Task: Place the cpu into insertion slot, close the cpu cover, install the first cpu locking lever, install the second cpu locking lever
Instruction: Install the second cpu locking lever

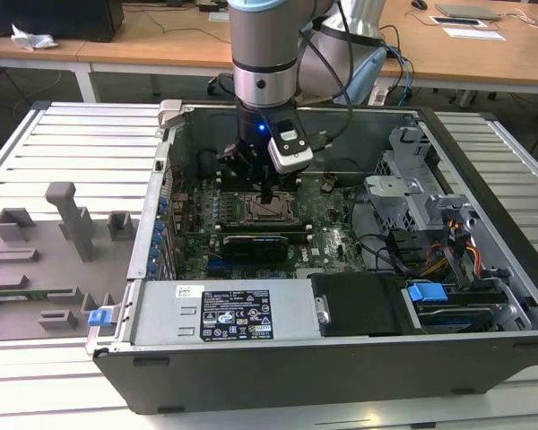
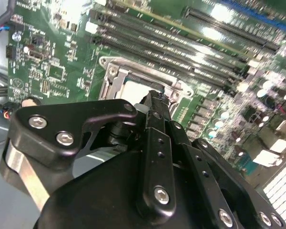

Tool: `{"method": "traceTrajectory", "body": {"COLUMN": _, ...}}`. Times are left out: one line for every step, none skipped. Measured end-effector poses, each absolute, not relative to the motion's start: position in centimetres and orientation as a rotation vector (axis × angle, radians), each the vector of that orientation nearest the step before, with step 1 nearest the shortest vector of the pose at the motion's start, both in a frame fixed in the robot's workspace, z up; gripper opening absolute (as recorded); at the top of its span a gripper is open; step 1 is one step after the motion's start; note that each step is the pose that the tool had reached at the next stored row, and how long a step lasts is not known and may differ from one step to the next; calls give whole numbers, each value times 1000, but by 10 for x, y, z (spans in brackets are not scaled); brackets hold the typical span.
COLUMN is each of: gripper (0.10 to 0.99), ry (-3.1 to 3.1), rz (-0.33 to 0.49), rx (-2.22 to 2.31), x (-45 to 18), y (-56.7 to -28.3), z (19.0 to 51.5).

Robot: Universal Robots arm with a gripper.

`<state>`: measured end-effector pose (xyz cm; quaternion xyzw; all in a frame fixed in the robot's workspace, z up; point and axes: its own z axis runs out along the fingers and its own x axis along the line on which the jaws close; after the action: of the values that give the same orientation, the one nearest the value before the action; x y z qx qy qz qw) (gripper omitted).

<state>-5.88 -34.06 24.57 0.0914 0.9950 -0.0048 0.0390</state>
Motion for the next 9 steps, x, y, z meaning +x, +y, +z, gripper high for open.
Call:
{"method": "traceTrajectory", "body": {"gripper": 106, "ry": 3051, "rz": -14, "rx": 280, "x": -60, "y": -344, "z": 246}}
{"method": "traceTrajectory", "body": {"gripper": 106, "ry": 3051, "rz": -14, "rx": 280, "x": -60, "y": -349, "z": 246}}
{"method": "traceTrajectory", "body": {"gripper": 106, "ry": 3051, "rz": -14, "rx": 280, "x": -60, "y": -350, "z": 246}}
{"method": "traceTrajectory", "body": {"gripper": 106, "ry": 3051, "rz": -14, "rx": 280, "x": -61, "y": -352, "z": 246}}
{"method": "traceTrajectory", "body": {"gripper": 106, "ry": 3051, "rz": -13, "rx": 280, "x": -61, "y": -353, "z": 245}}
{"method": "traceTrajectory", "body": {"gripper": 106, "ry": 3051, "rz": -13, "rx": 281, "x": -62, "y": -354, "z": 245}}
{"method": "traceTrajectory", "body": {"gripper": 106, "ry": 3051, "rz": -13, "rx": 281, "x": -62, "y": -354, "z": 245}}
{"method": "traceTrajectory", "body": {"gripper": 106, "ry": 3051, "rz": -14, "rx": 281, "x": -63, "y": -354, "z": 244}}
{"method": "traceTrajectory", "body": {"gripper": 106, "ry": 3051, "rz": -14, "rx": 281, "x": -63, "y": -355, "z": 243}}
